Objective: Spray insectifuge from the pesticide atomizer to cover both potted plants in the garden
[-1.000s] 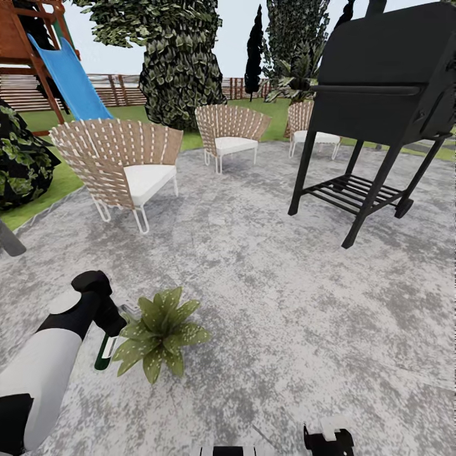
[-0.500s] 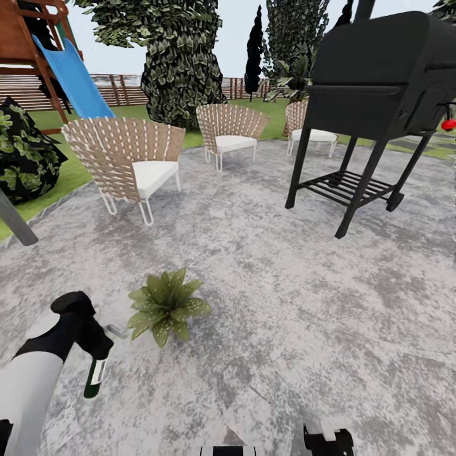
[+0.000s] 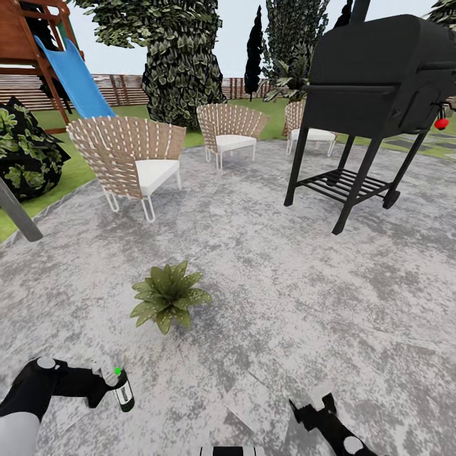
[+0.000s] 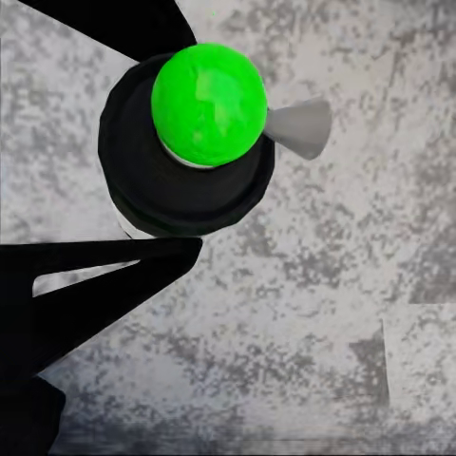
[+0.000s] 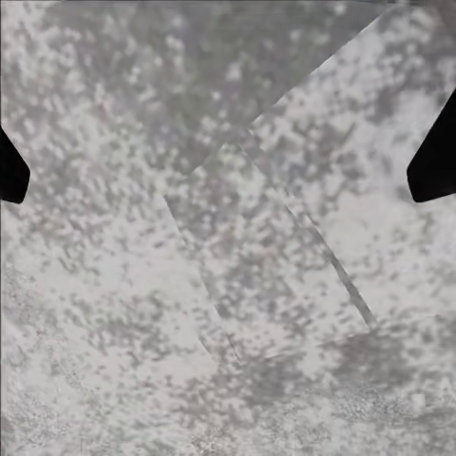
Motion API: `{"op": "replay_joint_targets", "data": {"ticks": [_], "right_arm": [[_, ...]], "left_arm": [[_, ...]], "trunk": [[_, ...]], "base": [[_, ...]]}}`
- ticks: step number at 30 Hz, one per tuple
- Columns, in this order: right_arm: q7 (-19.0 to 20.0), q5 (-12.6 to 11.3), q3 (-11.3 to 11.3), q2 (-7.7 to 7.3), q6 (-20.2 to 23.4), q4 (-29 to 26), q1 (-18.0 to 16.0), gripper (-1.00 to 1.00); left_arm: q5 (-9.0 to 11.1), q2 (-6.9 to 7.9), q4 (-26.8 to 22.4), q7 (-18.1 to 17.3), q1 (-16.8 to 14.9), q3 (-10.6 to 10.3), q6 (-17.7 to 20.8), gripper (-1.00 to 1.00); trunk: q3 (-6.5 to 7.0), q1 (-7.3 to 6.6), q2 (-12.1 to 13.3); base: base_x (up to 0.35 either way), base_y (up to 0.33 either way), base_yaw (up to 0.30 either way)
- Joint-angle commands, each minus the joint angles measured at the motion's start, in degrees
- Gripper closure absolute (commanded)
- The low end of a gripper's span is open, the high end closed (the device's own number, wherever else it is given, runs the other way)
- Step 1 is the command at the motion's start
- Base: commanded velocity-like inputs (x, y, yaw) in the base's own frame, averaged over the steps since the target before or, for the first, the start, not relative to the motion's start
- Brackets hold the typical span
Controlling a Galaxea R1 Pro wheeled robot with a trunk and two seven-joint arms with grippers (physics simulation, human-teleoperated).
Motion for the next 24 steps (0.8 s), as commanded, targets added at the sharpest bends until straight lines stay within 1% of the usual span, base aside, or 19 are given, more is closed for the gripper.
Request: {"op": "replay_joint_targets", "data": {"ticks": [1,2,3,4,5,6,7,8,9,10,11,14,15,17,20,24], "right_arm": [[5.8,1.4,0.0,-1.06,-0.2,-1.0,-0.1,-1.00],[10.2,2.8,0.0,-1.84,-0.2,-1.7,-0.4,-1.00],[13.7,3.9,0.1,-2.28,-0.1,-2.6,-1.1,-1.00],[17.1,5.5,0.1,-2.61,0.0,-4.1,-2.4,-1.00],[19.8,6.8,0.1,-2.68,0.1,-4.9,-3.4,-1.00],[21.7,7.7,0.0,-2.71,0.1,-5.3,-4.2,-1.00],[25.4,9.1,0.0,-2.72,0.3,-5.7,-5.9,-1.00],[27.3,9.6,0.0,-2.65,0.6,-5.8,-6.8,-1.00],[30.4,10.0,0.0,-2.51,1.5,-6.2,-7.9,-1.00],[33.6,10.1,0.0,-2.41,2.5,-7.6,-8.6,-1.00],[36.5,10.2,0.0,-2.36,3.3,-9.3,-9.0,-1.00],[35.4,11.0,0.4,-1.38,3.6,-8.2,-9.0,-1.00],[35.7,10.6,0.4,-1.42,3.7,-8.1,-9.0,-1.00],[36.4,10.0,0.2,-1.21,4.2,-8.8,-8.9,-1.00],[37.3,9.7,0.4,-0.86,4.7,-9.8,-8.9,-1.00],[38.2,9.8,0.7,0.37,4.8,-10.9,-8.9,-1.00]], "left_arm": [[-0.3,-0.36,0.9,-0.2,-0.3,0.1,-0.5,1.00],[-0.4,-0.75,1.4,-0.2,-0.4,0.0,-0.6,1.00],[-0.6,-1.40,1.7,-0.2,-0.5,-0.4,-0.8,1.00],[-0.8,-2.49,1.8,0.1,-0.5,-1.9,-0.8,1.00],[-0.9,-3.28,1.9,0.8,-0.6,-3.8,-0.7,1.00],[-0.9,-3.65,1.9,1.6,-0.6,-5.2,-0.6,1.00],[-0.8,-4.31,2.0,3.7,-0.6,-8.0,-0.3,1.00],[-0.8,-4.86,2.2,5.0,-0.6,-9.2,-0.2,1.00],[-0.9,-5.93,3.0,6.8,-0.6,-10.9,0.0,1.00],[-1.0,-6.69,3.8,7.8,-0.6,-12.2,0.0,1.00],[-1.0,-7.09,4.2,8.4,-0.6,-13.1,0.0,1.00],[0.0,-7.85,5.2,9.3,0.4,-14.1,0.1,1.00],[-0.3,-7.52,5.5,9.6,0.7,-14.3,0.4,1.00],[-1.0,-6.98,5.6,8.9,0.1,-13.6,1.1,1.00],[-1.3,-6.90,5.9,7.9,-0.3,-13.7,0.9,1.00],[-1.4,-7.10,5.8,7.6,-0.3,-13.7,-0.3,1.00]], "trunk": [[-0.04,-0.01,0.0],[-0.04,-0.01,0.0],[-0.04,-0.01,0.0],[-0.04,-0.01,0.0],[-0.04,-0.01,0.0],[-0.04,-0.01,0.0],[-0.04,-0.01,0.0],[-0.04,-0.01,0.0],[-0.04,-0.01,0.0],[-0.04,-0.01,0.0],[-0.04,-0.01,0.0],[-0.04,-0.01,0.0],[-0.04,-0.01,0.0],[-0.04,-0.01,0.0],[-0.04,-0.01,0.0],[-0.04,-0.01,0.0]], "base": [[0.000,0.000,0.000],[0.000,0.000,0.000],[0.000,0.000,0.000],[0.000,0.000,0.000],[0.000,0.000,0.000],[0.000,0.000,0.000],[0.000,0.000,0.000],[0.000,0.000,0.000],[0.000,0.000,0.000],[0.000,0.000,0.000],[0.000,0.000,0.000],[0.000,0.000,0.000],[0.000,0.000,0.000],[0.000,0.000,0.000],[0.000,0.000,0.000],[0.000,0.000,0.000]]}}
